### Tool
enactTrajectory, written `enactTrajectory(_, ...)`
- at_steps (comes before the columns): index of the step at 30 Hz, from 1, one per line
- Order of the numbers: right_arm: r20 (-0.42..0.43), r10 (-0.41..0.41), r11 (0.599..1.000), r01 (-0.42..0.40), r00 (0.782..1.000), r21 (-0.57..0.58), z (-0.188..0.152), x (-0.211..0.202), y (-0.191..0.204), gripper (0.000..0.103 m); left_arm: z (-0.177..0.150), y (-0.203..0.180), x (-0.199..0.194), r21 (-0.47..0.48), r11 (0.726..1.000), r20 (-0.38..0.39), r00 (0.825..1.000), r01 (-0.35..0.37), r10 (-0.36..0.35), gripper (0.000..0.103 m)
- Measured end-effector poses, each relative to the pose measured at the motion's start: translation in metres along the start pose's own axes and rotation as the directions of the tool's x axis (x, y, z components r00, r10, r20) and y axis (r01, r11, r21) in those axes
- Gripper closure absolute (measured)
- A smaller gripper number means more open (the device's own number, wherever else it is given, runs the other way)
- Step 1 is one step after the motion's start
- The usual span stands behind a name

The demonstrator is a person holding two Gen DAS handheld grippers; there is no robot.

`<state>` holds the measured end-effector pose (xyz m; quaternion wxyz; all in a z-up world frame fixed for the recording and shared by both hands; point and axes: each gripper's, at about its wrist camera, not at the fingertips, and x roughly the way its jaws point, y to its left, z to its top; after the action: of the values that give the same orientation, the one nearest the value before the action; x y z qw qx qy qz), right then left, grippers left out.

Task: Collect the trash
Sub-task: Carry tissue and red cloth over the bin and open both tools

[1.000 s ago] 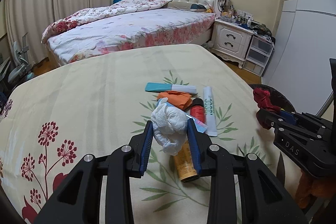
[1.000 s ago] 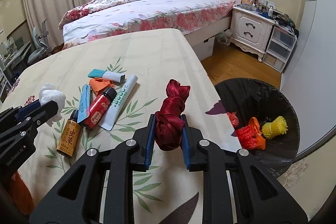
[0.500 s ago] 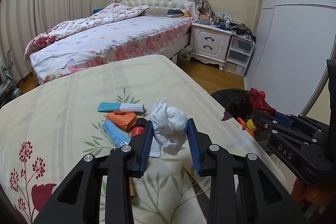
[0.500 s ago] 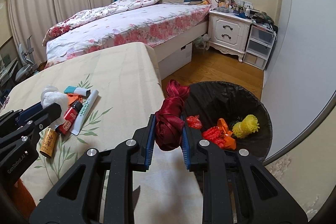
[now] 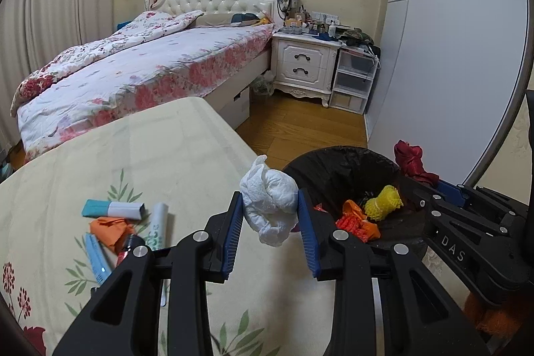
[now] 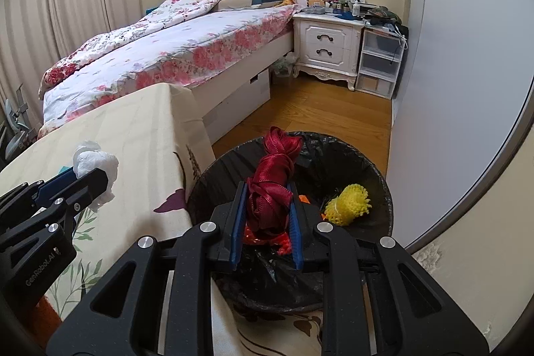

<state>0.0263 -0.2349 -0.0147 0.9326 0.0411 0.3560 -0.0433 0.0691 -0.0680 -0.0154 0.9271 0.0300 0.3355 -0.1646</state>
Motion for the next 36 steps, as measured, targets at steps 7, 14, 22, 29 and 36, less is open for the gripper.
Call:
enactTrajectory(7, -0.007, -0.028, 0.999, 0.028, 1.000, 0.030, 0.008, 0.017, -0.016, 0.081, 0.015, -0.019, 0.031, 0.035, 0.999, -0.014, 1.000, 0.026, -0.026, 0.069)
enactTrajectory(14, -0.012, -0.036, 0.998, 0.037, 0.999, 0.049, 0.016, 0.033, -0.028, 0.081, 0.028, -0.030, 0.059, 0.058, 0.998, -0.039, 0.999, 0.032, -0.029, 0.069)
enactTrajectory(22, -0.011, -0.054, 0.996, 0.055, 0.998, 0.067, 0.020, 0.041, -0.038, 0.079, 0.032, -0.037, 0.081, 0.082, 0.996, -0.075, 0.997, 0.034, -0.028, 0.069)
enactTrajectory(29, -0.002, -0.067, 0.994, 0.067, 0.998, 0.084, 0.020, 0.043, -0.042, 0.063, 0.033, -0.034, 0.086, 0.060, 0.998, -0.083, 0.996, 0.019, -0.014, 0.044)
enactTrajectory(36, 0.006, -0.083, 0.992, 0.082, 0.997, 0.094, 0.021, 0.040, -0.045, 0.062, 0.032, -0.034, 0.084, 0.054, 0.998, -0.074, 0.997, 0.012, -0.008, 0.034)
